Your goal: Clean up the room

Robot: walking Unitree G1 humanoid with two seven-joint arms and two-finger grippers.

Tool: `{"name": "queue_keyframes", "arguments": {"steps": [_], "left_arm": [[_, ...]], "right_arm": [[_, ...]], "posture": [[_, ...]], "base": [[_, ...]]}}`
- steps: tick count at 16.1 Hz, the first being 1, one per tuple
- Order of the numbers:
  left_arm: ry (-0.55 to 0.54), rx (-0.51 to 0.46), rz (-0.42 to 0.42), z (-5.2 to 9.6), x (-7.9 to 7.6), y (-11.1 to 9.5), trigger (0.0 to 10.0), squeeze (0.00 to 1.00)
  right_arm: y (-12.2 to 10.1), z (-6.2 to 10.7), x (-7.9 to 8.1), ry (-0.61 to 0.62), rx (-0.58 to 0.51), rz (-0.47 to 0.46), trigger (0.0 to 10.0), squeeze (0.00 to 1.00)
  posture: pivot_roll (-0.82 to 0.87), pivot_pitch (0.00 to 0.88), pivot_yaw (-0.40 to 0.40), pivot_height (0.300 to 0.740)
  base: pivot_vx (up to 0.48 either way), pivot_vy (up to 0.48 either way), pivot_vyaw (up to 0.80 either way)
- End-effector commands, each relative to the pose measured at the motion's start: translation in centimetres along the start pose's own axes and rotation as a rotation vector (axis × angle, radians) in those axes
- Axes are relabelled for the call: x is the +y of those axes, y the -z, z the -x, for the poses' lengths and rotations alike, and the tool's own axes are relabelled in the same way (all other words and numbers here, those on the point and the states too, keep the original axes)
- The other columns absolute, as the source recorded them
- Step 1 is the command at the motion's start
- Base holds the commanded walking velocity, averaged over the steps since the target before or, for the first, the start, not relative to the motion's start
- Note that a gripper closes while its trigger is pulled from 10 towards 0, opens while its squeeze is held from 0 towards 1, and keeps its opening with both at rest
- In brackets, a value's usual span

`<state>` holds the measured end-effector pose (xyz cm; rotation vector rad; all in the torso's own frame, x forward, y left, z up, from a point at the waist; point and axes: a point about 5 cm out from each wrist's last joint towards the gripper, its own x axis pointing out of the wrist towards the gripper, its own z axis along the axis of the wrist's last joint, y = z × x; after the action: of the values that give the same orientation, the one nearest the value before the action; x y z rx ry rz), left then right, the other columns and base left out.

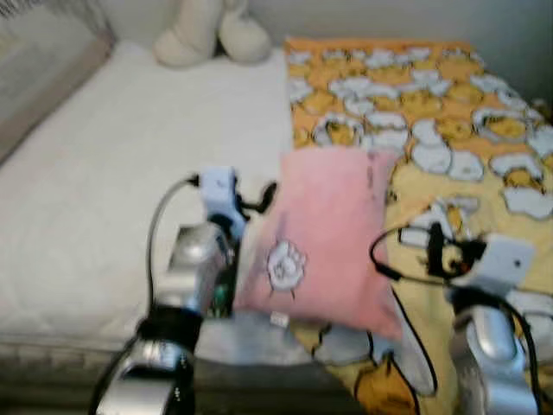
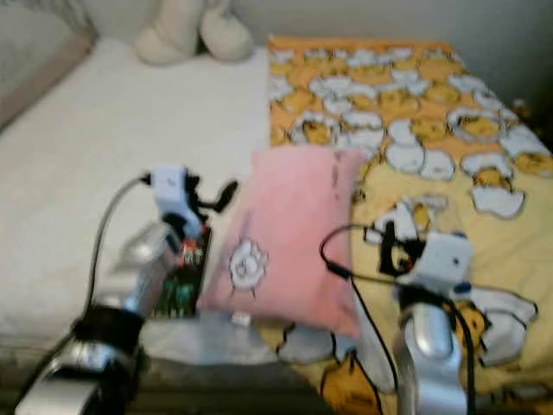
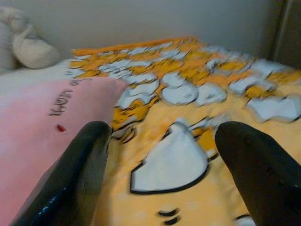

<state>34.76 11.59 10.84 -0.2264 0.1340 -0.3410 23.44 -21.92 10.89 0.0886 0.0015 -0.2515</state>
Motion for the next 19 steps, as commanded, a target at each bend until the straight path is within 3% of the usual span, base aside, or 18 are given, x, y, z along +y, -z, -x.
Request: {"name": "queue_keyframes", "arguments": {"steps": [1,2,3,4,5,6,7,8,10,14,16,18,19], "left_arm": [[-0.003,0.071,0.066,-0.1,1.1,1.0,10.0,0.0],[-0.009,0.097,0.117,-0.2,1.6,1.2,10.0,0.0],[0.026,0.136,0.219,-0.6,1.9,1.5,10.0,0.0],[0.027,0.143,0.241,-0.6,1.9,1.5,10.0,0.0],[0.113,0.168,0.422,-0.5,1.7,1.7,10.0,0.0],[0.131,0.171,0.453,-0.5,1.7,1.7,10.0,0.0],[0.141,0.2,0.464,-0.6,1.2,2.7,10.0,0.0],[0.151,0.224,0.481,-0.8,0.2,3.8,10.0,0.0],[0.168,0.203,0.499,-1.6,-0.8,3.2,10.0,0.0],[0.137,0.228,0.445,-1.9,-1.2,3.4,10.0,0.0],[0.075,0.27,0.468,-1.4,-1.6,5.1,10.0,0.0],[0.123,0.325,0.515,-1.1,-3.6,6.8,10.0,0.0],[0.136,0.338,0.514,-1.1,-4.1,7.1,10.0,0.0]], "right_arm": [[0.1,-0.5,-0.8,0.022,0.022,-0.091,10.0,0.0],[0.5,-0.9,-1.4,0.031,0.041,-0.132,10.0,0.0],[1.2,-1.4,-2.4,0.056,0.083,-0.209,10.0,0.0],[1.2,-1.5,-2.6,0.058,0.088,-0.218,10.0,0.0],[0.1,-1.7,-1.3,-0.042,0.082,-0.47,10.0,0.0],[0.0,-1.7,-1.0,-0.067,0.082,-0.523,10.0,0.0],[1.2,-2.4,-0.5,-0.101,0.125,-0.636,10.0,0.0],[2.9,-3.2,0.2,-0.105,0.174,-0.62,10.0,0.0],[3.5,-4.2,0.9,-0.123,0.204,-0.596,10.0,0.0],[4.4,-4.1,2.1,-0.149,0.254,-0.652,10.0,0.0],[5.7,-3.9,5.0,-0.204,0.32,-0.766,10.0,0.0],[6.0,-3.0,7.4,-0.261,0.36,-0.786,10.0,0.0],[6.0,-2.9,7.8,-0.271,0.364,-0.786,10.0,0.0]], "posture": [[-0.04,0.051,0.041,0.736],[-0.04,0.063,0.045,0.736],[-0.05,0.108,0.055,0.736],[-0.05,0.108,0.055,0.736],[-0.07,0.124,0.064,0.736],[-0.07,0.124,0.064,0.736],[-0.1,0.137,0.063,0.736],[-0.08,0.141,0.063,0.736],[-0.1,0.159,0.064,0.736],[-0.11,0.22,0.069,0.736],[-0.13,0.283,0.081,0.736],[-0.14,0.321,0.082,0.736],[-0.15,0.327,0.083,0.736]], "base": [[0.0,0.0,0.0],[0.0,0.0,0.0],[0.0,0.0,0.0],[0.0,0.0,0.0],[0.0,0.0,0.0],[0.0,0.0,0.0],[0.0,0.0,0.0],[0.0,0.0,0.0],[0.0,0.0,0.0],[0.0,0.0,0.0],[0.0,0.0,0.0],[0.0,0.0,0.0],[0.0,0.0,0.0]]}}
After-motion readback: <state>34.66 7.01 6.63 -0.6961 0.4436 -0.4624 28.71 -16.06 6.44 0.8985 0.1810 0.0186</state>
